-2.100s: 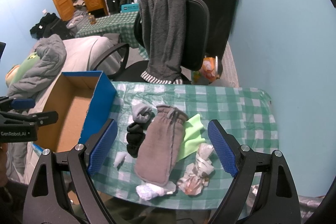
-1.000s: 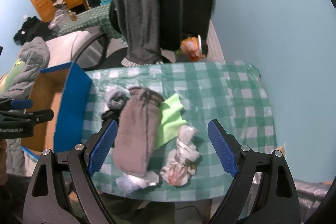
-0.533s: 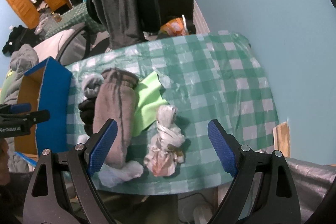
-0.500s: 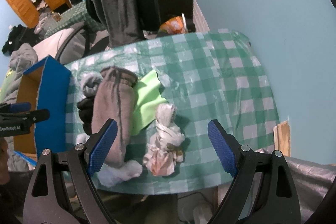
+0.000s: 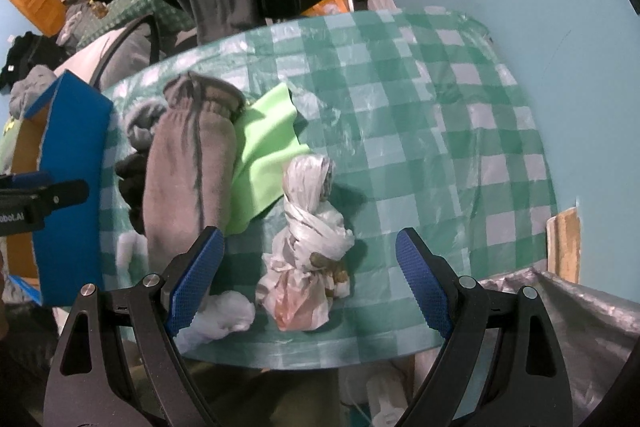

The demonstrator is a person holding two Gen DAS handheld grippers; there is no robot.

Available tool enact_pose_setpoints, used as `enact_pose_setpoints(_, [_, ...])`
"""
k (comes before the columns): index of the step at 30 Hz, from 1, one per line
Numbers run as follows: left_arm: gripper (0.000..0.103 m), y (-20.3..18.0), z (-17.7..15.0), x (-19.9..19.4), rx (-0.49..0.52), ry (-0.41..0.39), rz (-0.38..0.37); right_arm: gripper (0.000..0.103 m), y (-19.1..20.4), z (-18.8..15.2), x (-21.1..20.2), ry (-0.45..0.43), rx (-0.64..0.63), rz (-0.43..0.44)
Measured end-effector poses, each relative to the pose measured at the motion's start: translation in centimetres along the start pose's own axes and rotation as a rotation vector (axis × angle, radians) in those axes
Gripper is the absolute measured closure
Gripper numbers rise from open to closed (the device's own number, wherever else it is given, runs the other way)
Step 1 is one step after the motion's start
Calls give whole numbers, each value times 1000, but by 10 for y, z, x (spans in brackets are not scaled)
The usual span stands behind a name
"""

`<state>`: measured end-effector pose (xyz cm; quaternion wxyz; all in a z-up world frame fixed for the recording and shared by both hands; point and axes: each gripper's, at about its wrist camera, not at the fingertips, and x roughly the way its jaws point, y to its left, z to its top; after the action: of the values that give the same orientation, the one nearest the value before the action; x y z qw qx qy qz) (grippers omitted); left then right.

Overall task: Organize soft objects
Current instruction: 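Lower the right tool toward the white plastic bundle while the left tool approaches the black sock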

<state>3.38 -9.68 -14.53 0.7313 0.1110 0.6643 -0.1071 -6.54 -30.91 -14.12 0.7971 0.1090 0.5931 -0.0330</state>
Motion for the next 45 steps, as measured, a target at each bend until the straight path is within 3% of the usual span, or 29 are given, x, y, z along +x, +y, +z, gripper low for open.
enact_pose_setpoints(15, [17,22,-5,23,-39,53,35,15,1,-4,26,52,-13,-3])
enact_pose_setpoints(27, [17,36,-12,28,-36,43,73,15,0,-8,50,100,-19,-24])
enact_pose_setpoints(35, [17,14,-10,27,22,25,59,15,2,-13,67,131,-27,-49])
enact_pose_setpoints(41, [17,11,-1,43,-3,57,44,16,1,-15,77,152,-34,-67])
enact_pose_setpoints(45, [17,6,8,50,2,60,42,23,-3,-17,80,163,-31,-70])
